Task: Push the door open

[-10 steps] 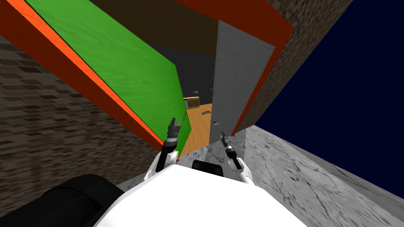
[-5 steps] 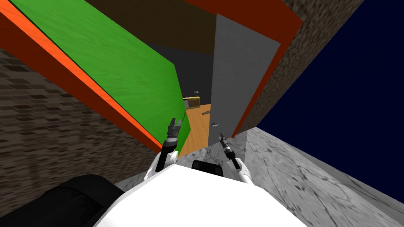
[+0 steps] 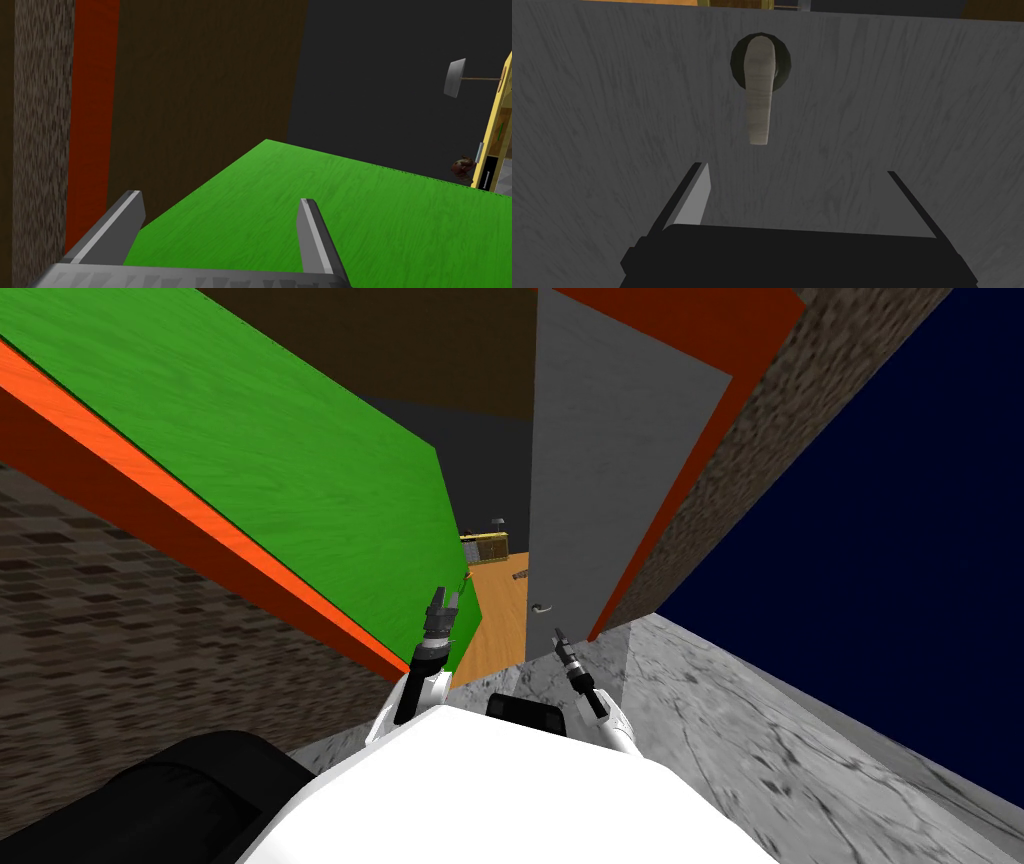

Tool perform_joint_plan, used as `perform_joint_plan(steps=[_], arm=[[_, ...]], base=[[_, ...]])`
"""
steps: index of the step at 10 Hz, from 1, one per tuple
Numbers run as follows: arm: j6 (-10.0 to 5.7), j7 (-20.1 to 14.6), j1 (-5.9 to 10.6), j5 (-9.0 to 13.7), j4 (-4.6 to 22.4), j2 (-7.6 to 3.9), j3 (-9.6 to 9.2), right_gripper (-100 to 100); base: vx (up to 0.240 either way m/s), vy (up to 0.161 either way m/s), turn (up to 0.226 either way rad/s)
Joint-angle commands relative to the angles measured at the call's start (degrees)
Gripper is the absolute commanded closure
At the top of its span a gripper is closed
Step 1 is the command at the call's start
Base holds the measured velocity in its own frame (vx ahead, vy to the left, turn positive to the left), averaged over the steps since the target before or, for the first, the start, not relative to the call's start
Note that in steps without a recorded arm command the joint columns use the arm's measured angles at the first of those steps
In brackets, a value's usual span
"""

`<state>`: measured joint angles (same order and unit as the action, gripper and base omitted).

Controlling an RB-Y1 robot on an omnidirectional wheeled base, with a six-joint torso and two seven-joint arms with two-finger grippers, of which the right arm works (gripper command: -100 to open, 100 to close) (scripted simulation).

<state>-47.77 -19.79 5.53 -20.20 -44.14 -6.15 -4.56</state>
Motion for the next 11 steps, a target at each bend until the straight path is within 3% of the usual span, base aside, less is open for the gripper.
perform_joint_plan(steps=[1,6,11], arm=[[-0.69,-0.2,0.88,-0.2,2.0,0.08,-0.04,-100],[-2.06,-1.3,2.91,-1.2,7.1,0.25,-0.52,-100],[-1.90,0.0,2.64,-0.6,6.9,0.79,-0.03,-100]], base=[[0.055,-0.047,0.022],[0.060,-0.067,0.037],[0.140,0.037,0.027]])
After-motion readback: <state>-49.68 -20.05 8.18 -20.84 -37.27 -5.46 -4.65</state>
